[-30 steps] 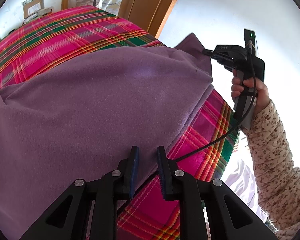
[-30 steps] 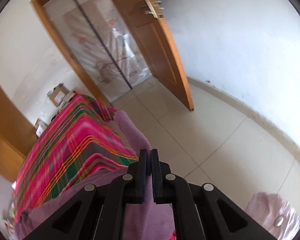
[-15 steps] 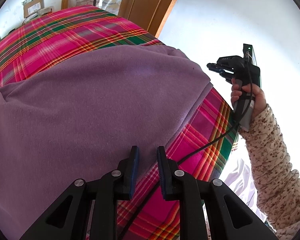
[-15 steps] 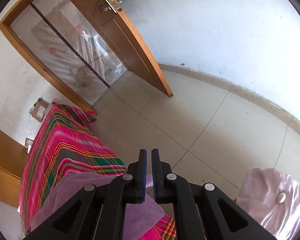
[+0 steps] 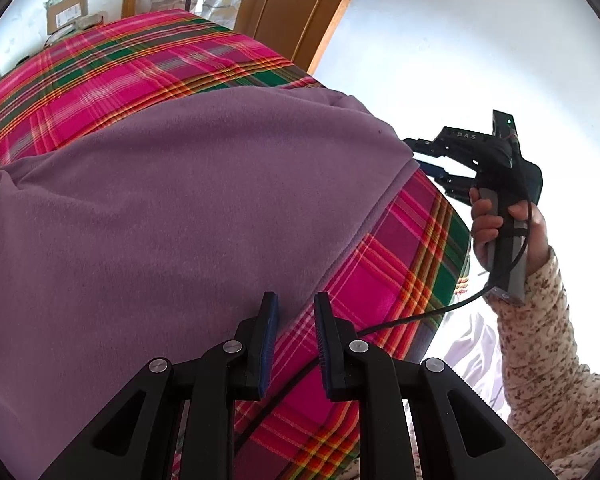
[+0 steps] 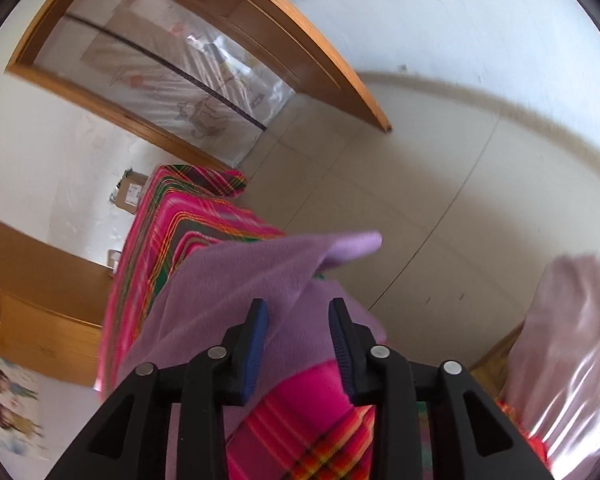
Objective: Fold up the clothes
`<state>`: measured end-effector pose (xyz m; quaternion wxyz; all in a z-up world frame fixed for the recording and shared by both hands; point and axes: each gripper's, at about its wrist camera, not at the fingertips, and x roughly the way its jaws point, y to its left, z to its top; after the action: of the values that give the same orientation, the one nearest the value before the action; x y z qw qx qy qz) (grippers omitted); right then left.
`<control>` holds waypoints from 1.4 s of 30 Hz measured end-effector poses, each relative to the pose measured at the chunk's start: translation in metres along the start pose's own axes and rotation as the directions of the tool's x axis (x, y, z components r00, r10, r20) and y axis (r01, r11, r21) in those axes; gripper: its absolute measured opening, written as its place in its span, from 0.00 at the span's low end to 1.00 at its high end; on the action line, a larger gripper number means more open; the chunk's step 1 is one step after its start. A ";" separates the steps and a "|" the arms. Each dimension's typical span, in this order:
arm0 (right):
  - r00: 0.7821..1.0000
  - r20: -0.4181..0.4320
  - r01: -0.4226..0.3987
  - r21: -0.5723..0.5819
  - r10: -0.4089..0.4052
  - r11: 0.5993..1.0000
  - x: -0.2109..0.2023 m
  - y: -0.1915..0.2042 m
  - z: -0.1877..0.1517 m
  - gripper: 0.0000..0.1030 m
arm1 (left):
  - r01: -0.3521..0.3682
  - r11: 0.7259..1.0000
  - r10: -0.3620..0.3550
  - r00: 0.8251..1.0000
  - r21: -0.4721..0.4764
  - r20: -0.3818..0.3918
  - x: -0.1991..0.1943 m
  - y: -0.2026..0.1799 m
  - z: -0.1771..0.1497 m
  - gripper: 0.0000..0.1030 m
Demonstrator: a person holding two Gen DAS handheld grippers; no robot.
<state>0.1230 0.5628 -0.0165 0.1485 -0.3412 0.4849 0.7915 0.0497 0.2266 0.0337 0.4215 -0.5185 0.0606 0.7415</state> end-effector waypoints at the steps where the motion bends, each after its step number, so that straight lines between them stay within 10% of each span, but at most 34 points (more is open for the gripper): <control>1: 1.000 -0.009 -0.015 0.020 0.016 1.000 0.000 -0.003 -0.002 0.34 | 0.002 1.000 -0.002 1.000 -0.003 0.000 -0.001 0.001 0.000 0.18; 14: 0.998 -0.018 -0.054 0.026 0.055 0.998 0.011 0.010 0.003 0.30 | 0.004 1.000 -0.004 1.000 -0.011 -0.005 -0.001 0.005 0.000 0.18; 18: 0.999 0.015 -0.036 -0.020 0.037 0.999 0.006 0.017 0.002 0.02 | -0.001 1.000 0.001 1.000 -0.011 -0.005 0.001 0.001 -0.002 0.18; 30: 0.987 0.163 0.010 -0.048 -0.002 0.999 -0.036 0.030 -0.002 0.02 | 0.000 1.000 0.000 1.000 -0.008 -0.004 0.002 -0.001 -0.003 0.19; 42: 0.992 0.072 0.097 0.029 -0.099 0.995 -0.004 0.008 -0.013 0.03 | 0.007 1.000 -0.007 1.000 -0.011 0.001 -0.006 0.004 -0.005 0.19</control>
<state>0.1263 0.5477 -0.0122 0.2093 -0.3334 0.4718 0.7889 0.0515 0.2179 0.0351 0.4213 -0.5205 0.0547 0.7407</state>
